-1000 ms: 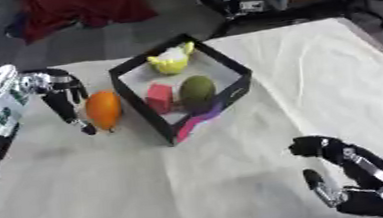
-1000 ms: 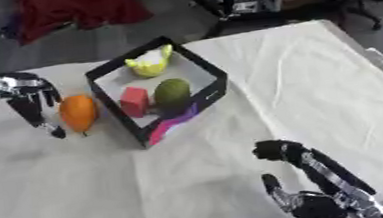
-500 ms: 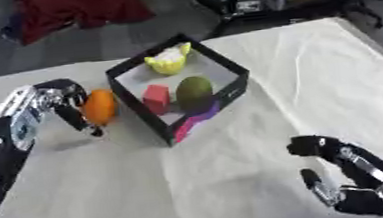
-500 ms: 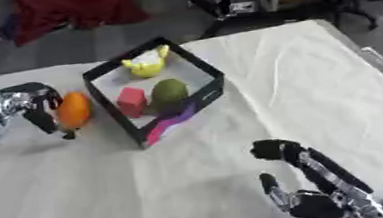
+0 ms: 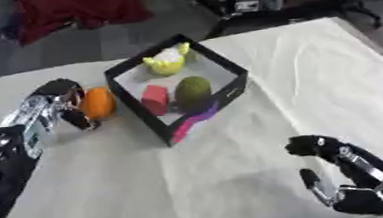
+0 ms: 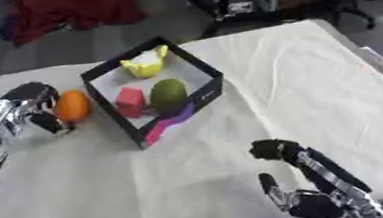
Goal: Pick up objects on the table and place them in the box.
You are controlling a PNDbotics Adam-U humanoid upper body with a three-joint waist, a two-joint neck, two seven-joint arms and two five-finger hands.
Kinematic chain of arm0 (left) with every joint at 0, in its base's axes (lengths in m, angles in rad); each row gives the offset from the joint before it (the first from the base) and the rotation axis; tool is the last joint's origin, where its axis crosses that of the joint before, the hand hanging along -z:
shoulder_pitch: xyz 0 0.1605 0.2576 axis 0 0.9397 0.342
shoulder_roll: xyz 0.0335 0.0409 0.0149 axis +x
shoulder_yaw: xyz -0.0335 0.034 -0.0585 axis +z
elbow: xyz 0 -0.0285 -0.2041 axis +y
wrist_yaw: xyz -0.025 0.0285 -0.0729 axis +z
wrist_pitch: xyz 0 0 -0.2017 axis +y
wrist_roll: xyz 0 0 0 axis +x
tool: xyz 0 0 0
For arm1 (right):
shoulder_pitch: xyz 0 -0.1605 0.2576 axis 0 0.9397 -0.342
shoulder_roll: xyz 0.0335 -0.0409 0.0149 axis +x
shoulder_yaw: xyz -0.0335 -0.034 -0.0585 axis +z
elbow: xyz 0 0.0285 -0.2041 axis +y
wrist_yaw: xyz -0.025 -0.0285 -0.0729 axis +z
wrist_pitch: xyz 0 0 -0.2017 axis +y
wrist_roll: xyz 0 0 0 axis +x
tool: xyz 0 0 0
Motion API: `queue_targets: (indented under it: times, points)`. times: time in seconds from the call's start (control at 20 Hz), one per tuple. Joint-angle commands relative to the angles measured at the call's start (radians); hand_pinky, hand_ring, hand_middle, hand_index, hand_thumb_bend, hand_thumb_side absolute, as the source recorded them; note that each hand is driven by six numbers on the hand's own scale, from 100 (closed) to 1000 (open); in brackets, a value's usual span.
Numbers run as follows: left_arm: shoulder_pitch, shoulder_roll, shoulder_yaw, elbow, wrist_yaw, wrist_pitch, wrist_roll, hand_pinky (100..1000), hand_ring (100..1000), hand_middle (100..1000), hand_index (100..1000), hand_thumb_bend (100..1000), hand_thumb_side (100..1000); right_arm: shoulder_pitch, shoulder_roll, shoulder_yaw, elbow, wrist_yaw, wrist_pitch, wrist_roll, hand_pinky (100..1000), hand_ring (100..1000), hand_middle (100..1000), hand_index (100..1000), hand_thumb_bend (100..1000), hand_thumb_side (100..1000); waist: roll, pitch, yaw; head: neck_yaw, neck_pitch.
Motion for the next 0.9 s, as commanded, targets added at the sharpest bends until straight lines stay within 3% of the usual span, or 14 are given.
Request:
queue_targets:
  times: [0.05,0.2,0.35,0.65,0.9]
  points:
    - [-0.011,-0.012,0.024,0.013,0.004,0.044,0.158,416,288,299,458,210,181,-0.005,-0.006,-0.001,-0.012,-0.002,-0.001,0.001,871,828,788,888,100,340,-0.015,-0.018,-0.001,-0.004,-0.002]
    - [-0.005,-0.02,0.036,0.018,0.056,0.075,0.299,341,219,223,390,247,144,-0.005,-0.005,-0.001,-0.012,-0.001,-0.001,0.001,871,828,788,888,100,340,-0.016,-0.017,-0.001,-0.004,-0.002]
    - [-0.008,-0.003,0.043,-0.009,0.115,0.1,0.384,331,214,220,388,266,137,-0.004,-0.006,-0.001,-0.012,-0.001,-0.001,0.001,871,828,788,887,100,340,-0.016,-0.018,0.0,-0.003,-0.002]
    - [-0.059,0.063,0.057,-0.171,0.203,0.171,0.485,324,221,230,397,310,119,-0.002,-0.008,-0.001,-0.012,0.0,-0.001,0.001,870,827,787,883,100,342,-0.014,-0.021,0.002,-0.006,-0.002]
    - [-0.125,0.05,0.045,-0.226,0.209,0.187,0.515,332,229,238,402,305,130,-0.001,-0.009,0.0,-0.012,-0.002,-0.001,0.003,870,827,786,883,100,344,-0.014,-0.024,-0.001,-0.002,-0.002]
